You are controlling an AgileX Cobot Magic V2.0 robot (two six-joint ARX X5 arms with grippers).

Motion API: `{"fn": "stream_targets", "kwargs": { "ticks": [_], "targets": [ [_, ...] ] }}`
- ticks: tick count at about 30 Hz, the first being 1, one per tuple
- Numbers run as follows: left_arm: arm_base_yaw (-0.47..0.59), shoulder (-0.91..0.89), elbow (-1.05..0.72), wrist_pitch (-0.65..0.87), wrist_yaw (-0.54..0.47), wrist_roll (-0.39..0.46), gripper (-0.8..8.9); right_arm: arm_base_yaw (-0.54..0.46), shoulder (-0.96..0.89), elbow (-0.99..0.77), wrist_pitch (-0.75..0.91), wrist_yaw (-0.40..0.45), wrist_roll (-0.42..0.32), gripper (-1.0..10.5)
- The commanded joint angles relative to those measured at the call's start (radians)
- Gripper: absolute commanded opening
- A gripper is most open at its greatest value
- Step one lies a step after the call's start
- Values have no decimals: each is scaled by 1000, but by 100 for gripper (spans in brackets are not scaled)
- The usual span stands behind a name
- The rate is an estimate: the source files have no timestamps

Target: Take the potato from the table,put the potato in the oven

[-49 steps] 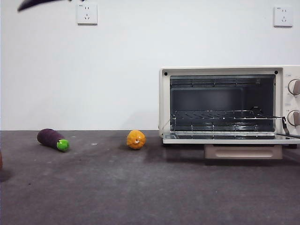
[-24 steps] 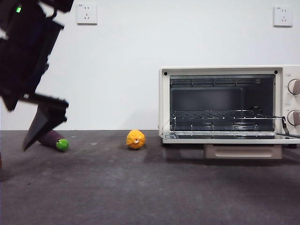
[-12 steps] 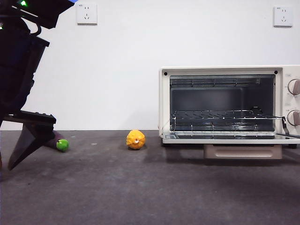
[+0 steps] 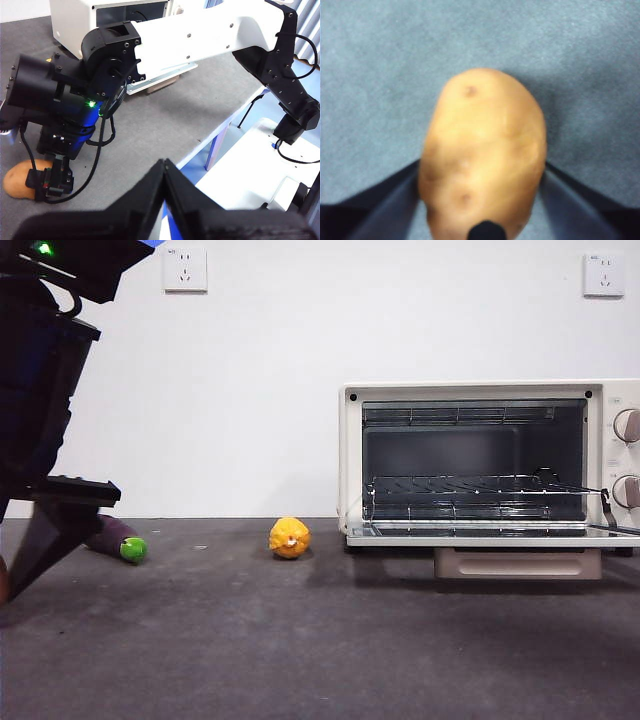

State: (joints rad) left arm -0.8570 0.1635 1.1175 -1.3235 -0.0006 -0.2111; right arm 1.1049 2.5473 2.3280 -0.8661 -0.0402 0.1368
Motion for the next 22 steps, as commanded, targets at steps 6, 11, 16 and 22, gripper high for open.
{"fn": "stream_targets", "kwargs": {
  "ticks": [6,11,16,22],
  "targets": [
    [-2,-5,-3,4,0,-7,-8,6,25,105,-132,16,-10,7],
    [-2,-5,-3,4,-35,-7,-7,-6,25,270,-297,77,-10,7],
    [-2,-5,-4,4,-53,-8,-7,-22,25,457,-430,131,-10,7],
    [-2,-5,-4,4,-53,-14,-7,-35,20,608,-509,161,-10,6]
  ]
}}
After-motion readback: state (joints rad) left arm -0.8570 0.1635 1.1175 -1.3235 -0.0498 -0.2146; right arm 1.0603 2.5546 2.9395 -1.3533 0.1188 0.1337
